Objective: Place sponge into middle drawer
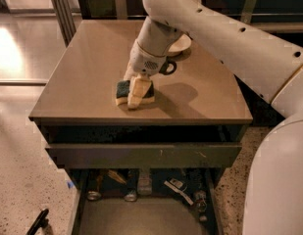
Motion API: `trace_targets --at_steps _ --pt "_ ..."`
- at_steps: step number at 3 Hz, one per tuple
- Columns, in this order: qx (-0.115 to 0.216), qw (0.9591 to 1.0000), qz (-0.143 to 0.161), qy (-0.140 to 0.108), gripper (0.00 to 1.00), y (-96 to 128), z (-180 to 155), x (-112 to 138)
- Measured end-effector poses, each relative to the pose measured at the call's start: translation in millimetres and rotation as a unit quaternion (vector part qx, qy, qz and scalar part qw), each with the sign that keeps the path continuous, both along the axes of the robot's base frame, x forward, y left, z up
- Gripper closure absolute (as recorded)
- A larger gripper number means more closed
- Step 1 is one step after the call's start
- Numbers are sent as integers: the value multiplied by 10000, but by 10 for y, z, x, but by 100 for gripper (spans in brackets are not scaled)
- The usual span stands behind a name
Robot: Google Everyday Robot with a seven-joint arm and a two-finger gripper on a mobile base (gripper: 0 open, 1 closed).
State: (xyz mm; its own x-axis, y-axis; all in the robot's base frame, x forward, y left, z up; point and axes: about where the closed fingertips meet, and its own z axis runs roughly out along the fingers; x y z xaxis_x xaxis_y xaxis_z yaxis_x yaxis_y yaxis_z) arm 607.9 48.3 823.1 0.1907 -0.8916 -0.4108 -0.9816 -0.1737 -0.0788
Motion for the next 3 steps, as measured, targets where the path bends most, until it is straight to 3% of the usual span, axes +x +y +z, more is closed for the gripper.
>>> trace_targets --at_steps 1,2,3 --pt "40 10000 30 22 68 -42 -51 -41" --pt "51 10000 49 28 92 -51 -49 -60" --pt "96 9998 148 62 100 -61 -61 -99"
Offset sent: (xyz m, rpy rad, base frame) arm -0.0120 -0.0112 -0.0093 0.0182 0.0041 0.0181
